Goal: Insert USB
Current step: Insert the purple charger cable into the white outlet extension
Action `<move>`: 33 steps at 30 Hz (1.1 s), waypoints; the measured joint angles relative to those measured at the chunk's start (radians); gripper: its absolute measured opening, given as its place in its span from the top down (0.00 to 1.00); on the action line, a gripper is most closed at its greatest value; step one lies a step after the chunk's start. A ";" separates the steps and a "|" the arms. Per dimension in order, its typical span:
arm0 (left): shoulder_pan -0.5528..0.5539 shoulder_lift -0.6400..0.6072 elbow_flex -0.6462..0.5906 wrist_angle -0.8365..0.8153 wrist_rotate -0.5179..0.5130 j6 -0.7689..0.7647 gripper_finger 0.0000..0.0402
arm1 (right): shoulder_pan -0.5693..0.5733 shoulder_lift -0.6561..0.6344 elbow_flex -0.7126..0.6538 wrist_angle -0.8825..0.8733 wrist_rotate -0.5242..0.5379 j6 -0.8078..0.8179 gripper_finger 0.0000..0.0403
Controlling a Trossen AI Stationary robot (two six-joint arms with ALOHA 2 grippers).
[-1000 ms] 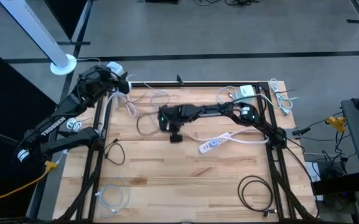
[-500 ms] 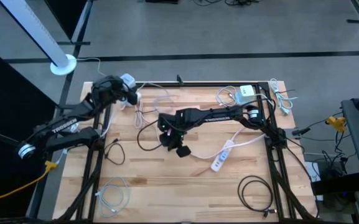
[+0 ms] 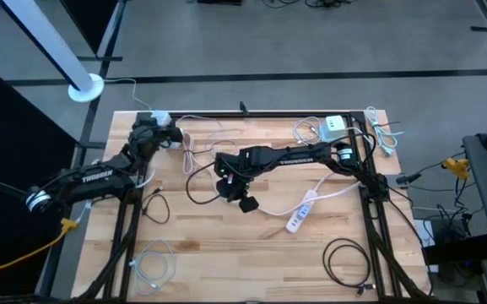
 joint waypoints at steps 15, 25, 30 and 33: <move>-0.039 0.355 0.016 0.234 -0.225 0.232 0.29 | 0.002 0.000 0.000 -0.004 0.000 0.027 1.00; -0.035 0.565 0.018 0.386 -0.031 0.145 0.29 | 0.002 0.001 0.000 -0.009 0.000 0.023 1.00; -0.037 0.583 0.013 0.462 -0.157 0.155 0.29 | 0.002 0.001 0.000 -0.033 0.000 0.031 1.00; -0.026 0.579 0.011 0.453 -0.244 0.171 0.29 | 0.002 0.001 0.000 -0.063 0.000 0.029 1.00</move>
